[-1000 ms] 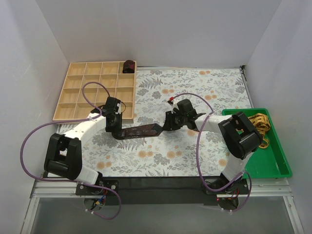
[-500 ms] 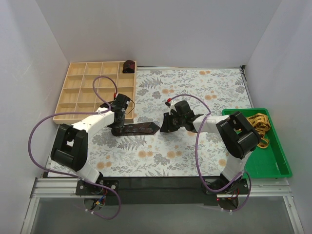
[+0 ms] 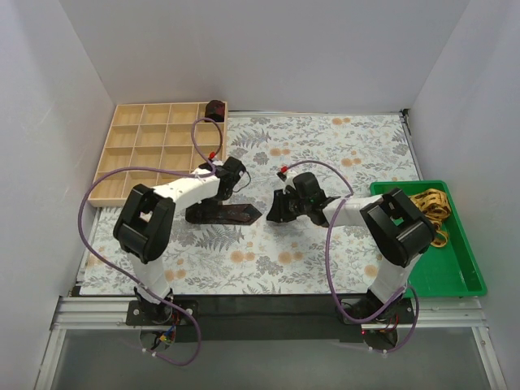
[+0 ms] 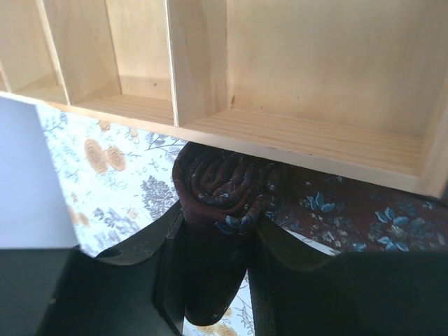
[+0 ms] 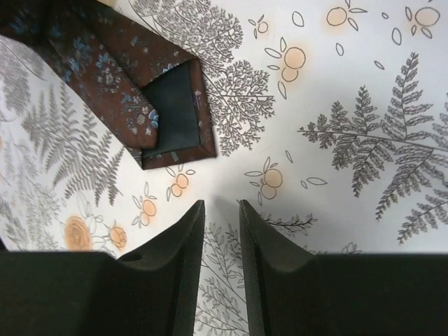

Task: Roll the ties
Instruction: Roll the tie

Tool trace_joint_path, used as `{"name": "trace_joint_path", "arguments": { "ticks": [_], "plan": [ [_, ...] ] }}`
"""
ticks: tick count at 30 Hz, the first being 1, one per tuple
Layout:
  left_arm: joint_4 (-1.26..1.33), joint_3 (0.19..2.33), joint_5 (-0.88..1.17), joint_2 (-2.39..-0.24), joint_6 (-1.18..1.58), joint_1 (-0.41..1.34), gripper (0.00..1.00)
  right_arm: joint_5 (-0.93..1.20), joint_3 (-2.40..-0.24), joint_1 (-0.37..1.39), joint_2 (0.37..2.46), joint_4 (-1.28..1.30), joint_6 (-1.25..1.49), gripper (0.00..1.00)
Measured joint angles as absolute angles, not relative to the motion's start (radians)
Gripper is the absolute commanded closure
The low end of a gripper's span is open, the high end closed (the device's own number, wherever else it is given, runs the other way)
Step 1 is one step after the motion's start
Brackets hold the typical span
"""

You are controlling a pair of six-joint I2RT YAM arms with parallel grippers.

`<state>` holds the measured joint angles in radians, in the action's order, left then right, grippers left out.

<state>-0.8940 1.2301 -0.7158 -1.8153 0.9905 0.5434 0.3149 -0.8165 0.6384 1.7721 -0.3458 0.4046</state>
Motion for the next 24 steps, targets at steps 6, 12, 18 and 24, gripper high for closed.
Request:
{"name": "trace_joint_path", "arguments": {
  "ticks": [6,12,18,24],
  "plan": [
    [-1.008,1.28,-0.851,-1.929,1.062,0.613,1.0,0.274,-0.728,0.638,1.704,-0.37,0.416,0.71],
    [-1.083,1.327,-0.891,-1.987,1.106,0.68,0.94,0.242,-0.653,0.618,1.631,-0.393,0.426,0.71],
    [-1.122,1.365,-0.9,-2.048,1.134,0.751,0.84,0.23,-0.6,0.574,1.57,-0.401,0.438,0.71],
    [-1.168,1.373,-0.915,-2.101,1.153,0.797,0.59,0.231,-0.575,0.546,1.543,-0.413,0.441,0.71]
  ]
}}
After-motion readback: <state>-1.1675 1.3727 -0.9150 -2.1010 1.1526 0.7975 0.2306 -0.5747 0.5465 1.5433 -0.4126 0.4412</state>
